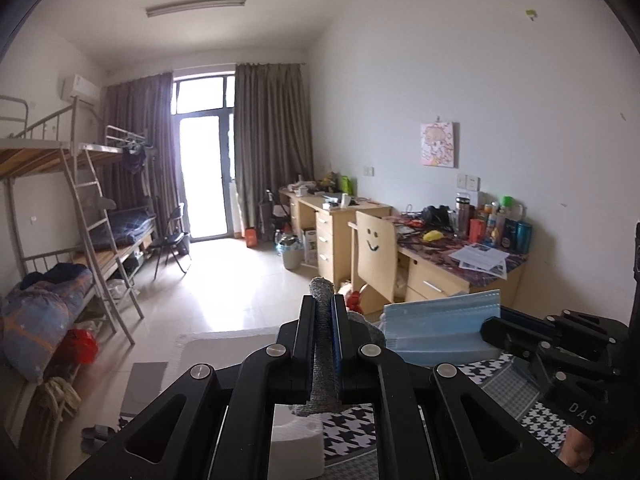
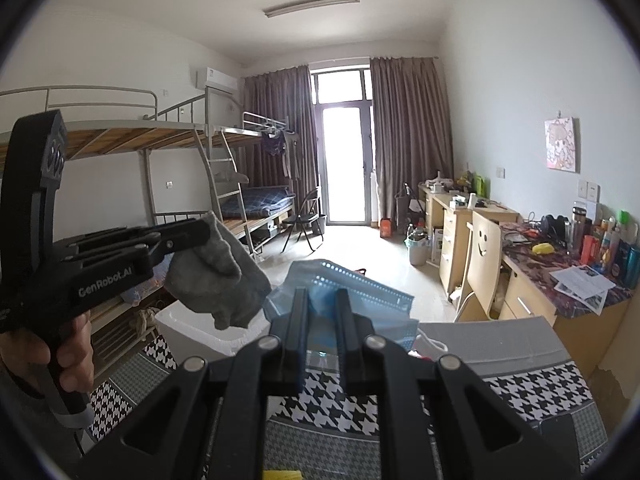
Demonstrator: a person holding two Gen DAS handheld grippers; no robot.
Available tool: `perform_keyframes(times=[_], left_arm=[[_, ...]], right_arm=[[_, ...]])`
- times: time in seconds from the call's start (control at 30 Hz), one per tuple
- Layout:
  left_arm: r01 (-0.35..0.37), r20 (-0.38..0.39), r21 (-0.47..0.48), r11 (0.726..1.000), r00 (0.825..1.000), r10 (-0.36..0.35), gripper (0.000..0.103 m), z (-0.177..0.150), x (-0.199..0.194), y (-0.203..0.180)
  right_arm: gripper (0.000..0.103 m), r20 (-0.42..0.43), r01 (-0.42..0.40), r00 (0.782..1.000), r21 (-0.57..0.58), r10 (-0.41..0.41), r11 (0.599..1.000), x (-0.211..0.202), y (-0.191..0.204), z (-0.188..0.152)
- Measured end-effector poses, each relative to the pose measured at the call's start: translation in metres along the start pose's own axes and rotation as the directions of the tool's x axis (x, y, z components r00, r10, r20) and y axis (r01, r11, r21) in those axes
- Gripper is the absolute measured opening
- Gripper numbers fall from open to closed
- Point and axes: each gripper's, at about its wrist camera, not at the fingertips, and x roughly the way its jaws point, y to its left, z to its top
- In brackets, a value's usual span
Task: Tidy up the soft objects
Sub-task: 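Carry the grey cloth and blue mask over the white foam box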
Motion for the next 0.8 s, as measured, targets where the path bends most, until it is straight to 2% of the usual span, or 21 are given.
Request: perform_keyframes(times=[0.5,0.8], left_arm=[[-0.087,-0.018,-0.024,0.996,0.996,0.087,0.008,0.000,0.009,0.024],[-0.123,-0.042,-0.043,0.991,0.992,0.121,0.008,-0.004,0.012,0.039]], right_arm=[[0.016,-0.018,-0.050,0.999,-0.034,0.049,0.998,0.024,0.010,0.011],[0.015,-0.049,-0.116,0.992,-0.035,0.114,0.993,0.040,0.020,0.012]])
